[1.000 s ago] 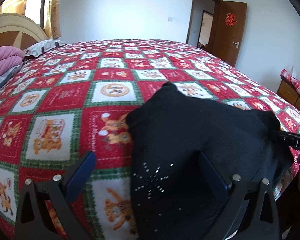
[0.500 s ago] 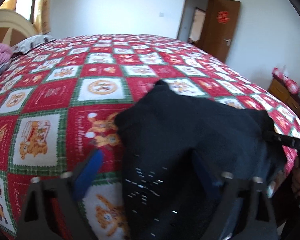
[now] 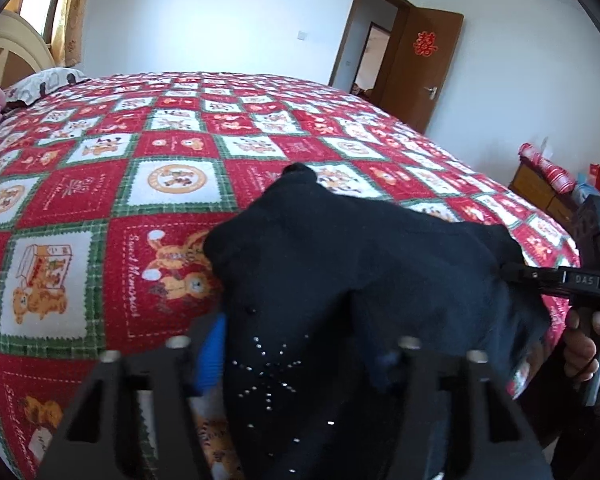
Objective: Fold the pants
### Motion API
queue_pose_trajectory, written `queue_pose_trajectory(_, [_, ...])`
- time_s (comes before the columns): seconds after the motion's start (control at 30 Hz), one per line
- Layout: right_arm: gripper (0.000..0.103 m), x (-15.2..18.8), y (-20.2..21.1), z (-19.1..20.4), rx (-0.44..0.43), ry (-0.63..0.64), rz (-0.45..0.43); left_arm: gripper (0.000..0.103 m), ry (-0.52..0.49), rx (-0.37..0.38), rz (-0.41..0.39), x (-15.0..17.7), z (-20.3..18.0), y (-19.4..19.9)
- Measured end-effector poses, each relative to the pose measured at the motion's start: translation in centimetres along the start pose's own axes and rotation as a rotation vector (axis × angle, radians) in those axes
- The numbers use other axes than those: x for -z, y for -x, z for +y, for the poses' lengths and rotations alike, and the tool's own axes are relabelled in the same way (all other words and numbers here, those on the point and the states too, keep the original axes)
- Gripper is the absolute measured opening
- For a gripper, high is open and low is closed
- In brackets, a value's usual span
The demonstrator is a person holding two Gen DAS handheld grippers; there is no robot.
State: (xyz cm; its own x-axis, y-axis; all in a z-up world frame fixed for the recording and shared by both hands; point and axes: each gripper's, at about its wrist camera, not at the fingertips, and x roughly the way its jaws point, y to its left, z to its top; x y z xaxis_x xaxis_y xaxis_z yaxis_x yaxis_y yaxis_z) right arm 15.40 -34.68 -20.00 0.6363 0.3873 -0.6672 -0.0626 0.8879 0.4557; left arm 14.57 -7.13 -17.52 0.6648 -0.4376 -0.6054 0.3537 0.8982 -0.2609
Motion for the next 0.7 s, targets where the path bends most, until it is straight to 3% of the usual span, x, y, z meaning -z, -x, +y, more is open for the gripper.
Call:
queue_pose_trajectory(0.07, [0.031, 0.2, 0.3, 0.1, -0.022, -0.004, -0.005, 0.028, 0.019, 0.026, -0.002, 0.0, 0.2, 0.3])
queue_pose_trajectory(0.13, [0.03, 0.3, 0.5, 0.4, -0.019, 0.007, -0.012, 0.02, 0.025, 0.038, -0.001, 0.0, 0.2, 0.4])
queue_pose_trajectory(0.47, [0.027, 0.5, 2.8, 3.8, -0.009, 0.123, -0.113, 0.014, 0.066, 0.063, -0.06, -0.5, 0.5, 3.0])
queue_pose_trajectory(0.7, [0.027, -0.3, 3.0, 5.0, -0.032, 0.135, -0.124, 0.012, 0.072, 0.054, -0.086, -1.6, 1.3, 4.6])
